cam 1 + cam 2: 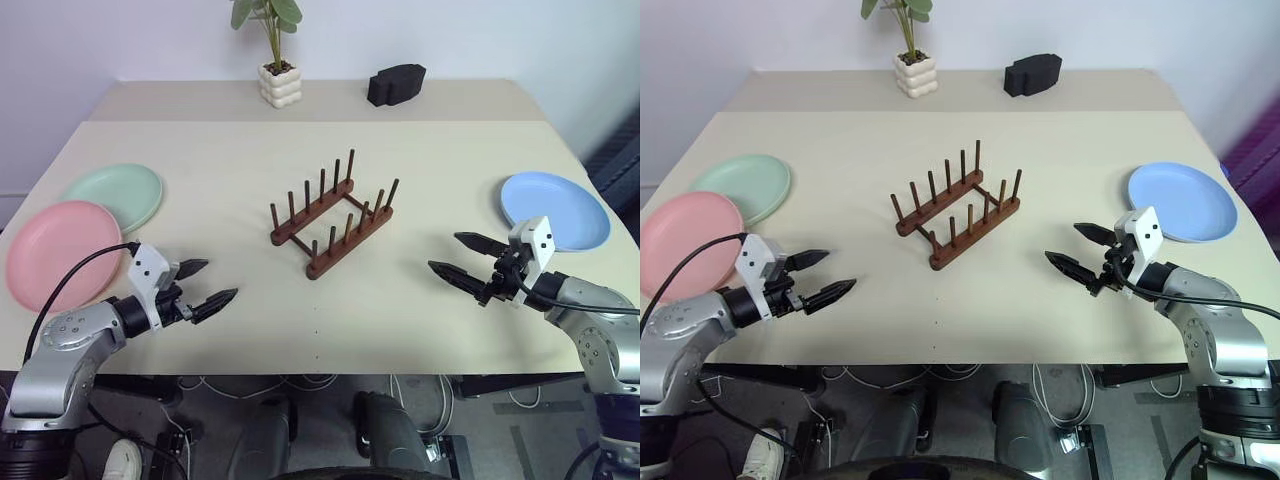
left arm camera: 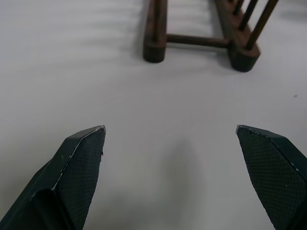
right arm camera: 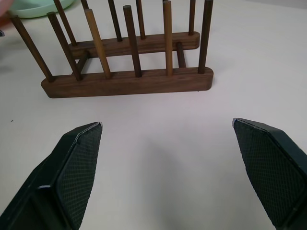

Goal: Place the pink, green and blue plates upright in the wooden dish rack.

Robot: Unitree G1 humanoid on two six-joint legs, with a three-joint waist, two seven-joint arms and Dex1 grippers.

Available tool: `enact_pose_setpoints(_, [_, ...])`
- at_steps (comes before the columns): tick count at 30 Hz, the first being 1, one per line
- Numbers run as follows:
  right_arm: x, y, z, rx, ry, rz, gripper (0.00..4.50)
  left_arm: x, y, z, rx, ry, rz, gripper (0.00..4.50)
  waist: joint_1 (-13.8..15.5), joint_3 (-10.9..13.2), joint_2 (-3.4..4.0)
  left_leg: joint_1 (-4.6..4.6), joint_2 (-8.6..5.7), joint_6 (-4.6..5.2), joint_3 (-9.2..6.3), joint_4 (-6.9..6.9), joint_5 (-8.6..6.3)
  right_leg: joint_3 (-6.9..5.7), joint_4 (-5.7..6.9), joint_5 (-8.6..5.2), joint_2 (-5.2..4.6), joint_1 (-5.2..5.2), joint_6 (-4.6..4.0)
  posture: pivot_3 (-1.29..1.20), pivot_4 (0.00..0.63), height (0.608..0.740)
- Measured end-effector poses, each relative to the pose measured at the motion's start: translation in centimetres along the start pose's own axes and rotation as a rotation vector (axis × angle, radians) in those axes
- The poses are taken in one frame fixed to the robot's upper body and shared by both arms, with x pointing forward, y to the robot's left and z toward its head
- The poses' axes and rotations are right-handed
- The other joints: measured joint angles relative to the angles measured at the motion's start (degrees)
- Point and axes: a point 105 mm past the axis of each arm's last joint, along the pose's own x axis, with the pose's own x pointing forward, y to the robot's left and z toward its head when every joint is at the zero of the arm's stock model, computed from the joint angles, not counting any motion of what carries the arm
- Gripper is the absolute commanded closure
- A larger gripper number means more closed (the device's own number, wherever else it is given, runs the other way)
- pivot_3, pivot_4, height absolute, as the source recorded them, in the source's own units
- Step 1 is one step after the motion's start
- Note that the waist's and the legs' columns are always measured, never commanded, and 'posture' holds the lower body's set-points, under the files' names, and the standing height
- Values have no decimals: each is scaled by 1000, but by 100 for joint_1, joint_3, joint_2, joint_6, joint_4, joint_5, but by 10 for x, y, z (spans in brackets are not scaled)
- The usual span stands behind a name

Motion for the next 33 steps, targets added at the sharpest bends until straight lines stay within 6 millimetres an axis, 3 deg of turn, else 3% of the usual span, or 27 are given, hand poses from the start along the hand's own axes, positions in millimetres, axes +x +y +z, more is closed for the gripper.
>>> enact_pose_setpoints(8, [6,3,0,-13,12,18,70,2,-1,1,-5,-12,2,0,15,0,-1,-64,-6,1,3,10,2,0,10,18,2,-66,-20,0,150,739])
enact_pose_setpoints(18, [5,7,-7,-2,29,25,70,7,-24,0,-21,-2,-66,0,15,-1,-1,-64,-6,2,5,11,2,0,10,17,3,-65,-20,0,150,739])
enact_pose_setpoints(23, [9,17,-4,-19,14,34,70,27,-44,-5,6,24,-130,0,18,-1,-1,-64,-6,2,5,11,2,1,12,17,5,-65,-20,0,150,739])
enact_pose_setpoints(28, [8,28,-1,-28,4,41,70,57,-63,7,19,-31,-191,0,106,-2,-3,-63,-9,2,10,15,3,2,12,19,7,-65,-18,0,150,739])
enact_pose_setpoints(33, [8,30,1,-28,-6,22,70,83,-73,-5,38,-12,-179,0,130,-5,-4,-63,-12,2,25,19,3,1,15,19,8,-63,-18,0,150,739])
